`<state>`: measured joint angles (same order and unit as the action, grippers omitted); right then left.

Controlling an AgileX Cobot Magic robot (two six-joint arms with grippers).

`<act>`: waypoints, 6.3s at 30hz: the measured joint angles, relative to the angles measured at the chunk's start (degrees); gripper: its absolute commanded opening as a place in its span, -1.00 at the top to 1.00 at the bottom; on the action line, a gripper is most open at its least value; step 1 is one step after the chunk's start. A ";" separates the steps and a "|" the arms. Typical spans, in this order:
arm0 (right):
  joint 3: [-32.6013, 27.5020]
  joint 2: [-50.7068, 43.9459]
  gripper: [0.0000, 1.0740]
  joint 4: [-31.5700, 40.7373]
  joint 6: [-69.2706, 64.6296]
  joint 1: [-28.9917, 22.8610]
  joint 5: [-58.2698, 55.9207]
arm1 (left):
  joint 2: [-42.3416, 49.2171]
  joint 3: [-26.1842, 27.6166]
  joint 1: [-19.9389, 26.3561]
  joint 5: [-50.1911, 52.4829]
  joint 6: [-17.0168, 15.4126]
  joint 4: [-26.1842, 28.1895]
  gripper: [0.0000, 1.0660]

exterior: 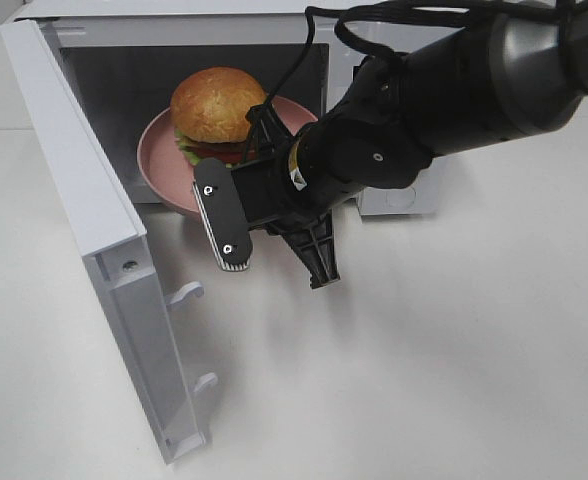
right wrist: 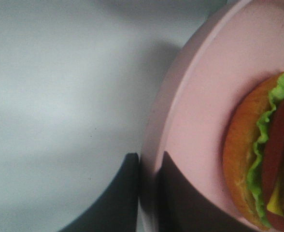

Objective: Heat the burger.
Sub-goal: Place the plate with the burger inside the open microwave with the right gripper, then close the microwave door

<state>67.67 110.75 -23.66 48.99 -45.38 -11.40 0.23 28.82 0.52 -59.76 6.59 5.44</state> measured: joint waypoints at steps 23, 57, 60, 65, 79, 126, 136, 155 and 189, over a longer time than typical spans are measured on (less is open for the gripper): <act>22.98 13.75 1.00 19.14 17.07 4.64 -11.00 | 0.00 0.00 0.00 0.00 0.00 0.00 1.00; 28.53 14.67 -0.37 23.66 -4.53 5.33 -17.07 | 0.00 0.00 0.00 0.00 0.00 0.00 1.00; 28.53 13.24 -0.37 23.66 -6.70 5.33 -19.71 | 0.00 0.00 0.00 0.00 0.00 0.00 1.00; 28.53 10.83 -0.36 23.66 -12.83 5.33 -24.18 | 0.00 0.00 0.00 0.00 0.00 0.00 1.00; 28.76 7.16 -0.36 23.66 -32.09 5.33 -42.51 | 0.00 0.00 0.00 0.00 0.00 0.00 1.00; -1.89 -35.35 -0.36 19.25 -57.64 28.93 -58.33 | 0.00 0.00 0.00 0.00 0.00 0.00 1.00; -17.88 -57.18 -0.36 19.02 -57.70 29.22 -58.50 | 0.00 0.00 0.00 0.00 0.00 0.00 1.00; -35.81 -96.14 -0.36 19.02 -56.61 29.22 -54.14 | 0.00 0.00 0.00 0.00 0.00 0.00 1.00; -38.39 -110.98 -0.36 20.51 -49.90 29.22 -45.95 | -8.14 0.40 0.00 17.65 1.60 4.93 1.00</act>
<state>29.28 -0.23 -3.15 -0.92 -16.16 -57.35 -7.91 29.22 0.52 -42.11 8.19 10.37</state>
